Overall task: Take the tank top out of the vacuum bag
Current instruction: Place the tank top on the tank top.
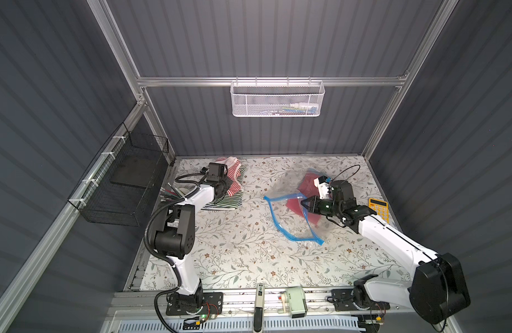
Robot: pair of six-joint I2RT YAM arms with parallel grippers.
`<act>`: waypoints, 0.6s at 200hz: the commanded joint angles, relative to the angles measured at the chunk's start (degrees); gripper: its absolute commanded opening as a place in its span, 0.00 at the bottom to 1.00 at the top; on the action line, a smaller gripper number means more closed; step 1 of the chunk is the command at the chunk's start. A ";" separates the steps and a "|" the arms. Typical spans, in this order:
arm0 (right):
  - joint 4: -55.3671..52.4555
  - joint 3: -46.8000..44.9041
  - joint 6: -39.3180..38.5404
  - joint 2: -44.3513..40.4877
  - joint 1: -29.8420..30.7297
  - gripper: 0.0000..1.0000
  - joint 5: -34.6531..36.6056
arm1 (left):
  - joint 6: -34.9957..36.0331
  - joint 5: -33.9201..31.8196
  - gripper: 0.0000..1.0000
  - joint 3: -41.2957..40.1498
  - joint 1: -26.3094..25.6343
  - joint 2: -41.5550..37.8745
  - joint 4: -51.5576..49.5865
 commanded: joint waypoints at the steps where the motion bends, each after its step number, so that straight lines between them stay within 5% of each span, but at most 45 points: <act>1: 1.43 -0.95 0.46 -0.78 0.10 0.00 -0.67 | -7.11 2.93 0.00 -1.00 0.39 1.15 4.01; 64: 1.70 -1.14 0.42 -0.99 0.12 0.00 -0.53 | -9.06 2.83 0.00 -3.46 0.30 0.97 3.77; 120: 2.18 -1.49 1.19 -1.49 0.12 0.00 -1.06 | -7.25 0.28 0.10 -4.86 0.30 -1.04 0.20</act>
